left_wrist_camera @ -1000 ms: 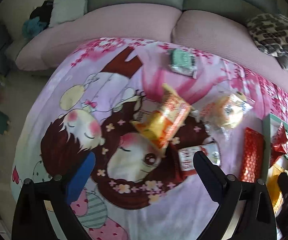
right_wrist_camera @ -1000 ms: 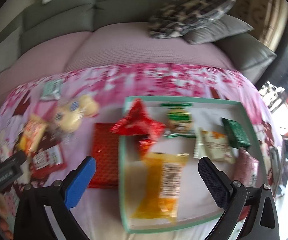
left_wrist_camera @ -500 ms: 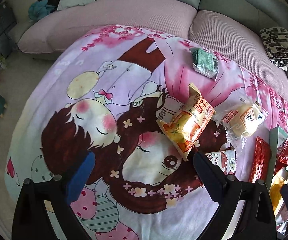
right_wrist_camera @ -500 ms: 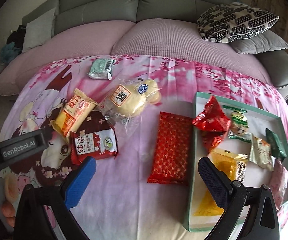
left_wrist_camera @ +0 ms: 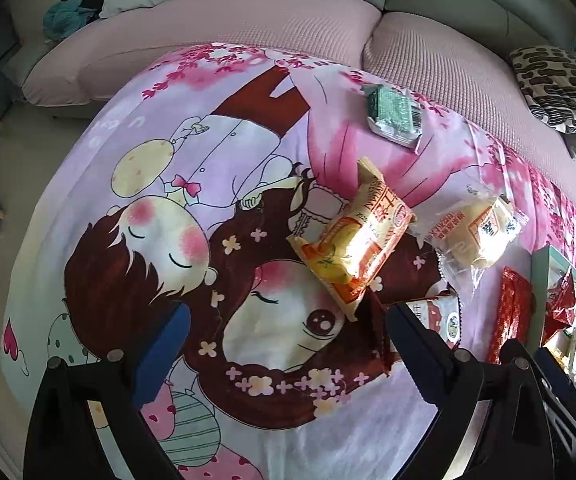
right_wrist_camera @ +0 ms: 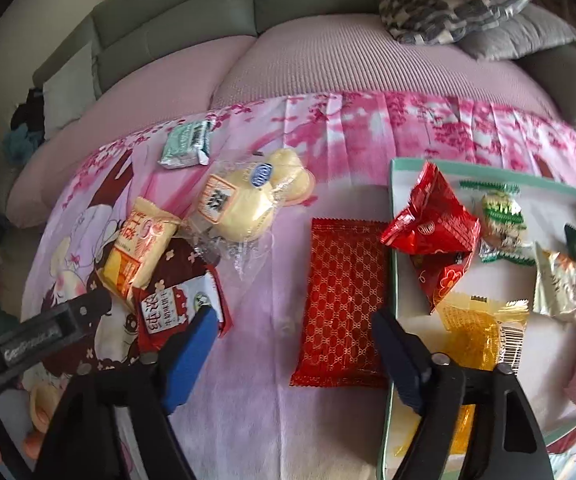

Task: Organize snacks
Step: 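Grasp the red gold-patterned packet with the right tool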

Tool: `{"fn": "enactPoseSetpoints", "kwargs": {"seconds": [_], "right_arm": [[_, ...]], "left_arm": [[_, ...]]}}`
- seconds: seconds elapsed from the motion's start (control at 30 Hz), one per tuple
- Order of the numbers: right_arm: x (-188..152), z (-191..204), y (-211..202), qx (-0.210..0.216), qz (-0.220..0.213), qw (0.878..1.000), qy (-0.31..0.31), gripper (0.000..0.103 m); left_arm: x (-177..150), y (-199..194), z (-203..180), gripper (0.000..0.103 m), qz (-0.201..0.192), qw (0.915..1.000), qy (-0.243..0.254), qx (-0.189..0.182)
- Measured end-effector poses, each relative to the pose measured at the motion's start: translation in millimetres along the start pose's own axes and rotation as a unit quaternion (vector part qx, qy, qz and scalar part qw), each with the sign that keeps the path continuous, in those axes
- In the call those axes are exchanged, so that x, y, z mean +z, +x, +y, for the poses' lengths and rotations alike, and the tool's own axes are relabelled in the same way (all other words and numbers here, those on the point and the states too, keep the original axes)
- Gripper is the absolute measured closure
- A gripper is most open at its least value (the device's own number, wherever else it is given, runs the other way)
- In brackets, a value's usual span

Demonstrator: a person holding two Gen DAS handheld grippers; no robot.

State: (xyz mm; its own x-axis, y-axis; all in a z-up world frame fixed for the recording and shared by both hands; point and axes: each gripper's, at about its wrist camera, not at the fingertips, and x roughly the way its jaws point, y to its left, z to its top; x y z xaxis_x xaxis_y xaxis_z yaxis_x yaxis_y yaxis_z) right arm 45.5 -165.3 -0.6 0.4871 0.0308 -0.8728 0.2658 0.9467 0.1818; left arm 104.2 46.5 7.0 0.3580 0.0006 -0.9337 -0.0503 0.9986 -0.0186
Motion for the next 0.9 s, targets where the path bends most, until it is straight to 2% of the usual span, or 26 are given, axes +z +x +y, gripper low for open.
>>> {"fn": "enactPoseSetpoints", "kwargs": {"seconds": [0.17, 0.37, 0.47, 0.7, 0.9], "right_arm": [[3, -7, 7, 0.017, 0.009, 1.000, 0.013, 0.034], [5, -10, 15, 0.013, 0.017, 1.000, 0.021, 0.036], [6, -9, 16, -0.021, 0.014, 1.000, 0.012, 0.036], [6, 0, 22, -0.064, 0.014, 0.998, -0.012, 0.037], [5, 14, 32, -0.125, 0.009, 0.991, -0.046, 0.037]], "left_arm": [[0, 1, 2, 0.005, 0.002, 1.0000, -0.005, -0.005], [1, 1, 3, 0.005, 0.004, 0.9999, -0.007, -0.011], [1, 1, 2, 0.005, 0.005, 0.9999, -0.007, -0.012], [1, 1, 1, 0.005, 0.005, 0.9999, -0.006, -0.014], [1, 1, 2, 0.005, 0.005, 0.9999, -0.006, -0.015]]}}
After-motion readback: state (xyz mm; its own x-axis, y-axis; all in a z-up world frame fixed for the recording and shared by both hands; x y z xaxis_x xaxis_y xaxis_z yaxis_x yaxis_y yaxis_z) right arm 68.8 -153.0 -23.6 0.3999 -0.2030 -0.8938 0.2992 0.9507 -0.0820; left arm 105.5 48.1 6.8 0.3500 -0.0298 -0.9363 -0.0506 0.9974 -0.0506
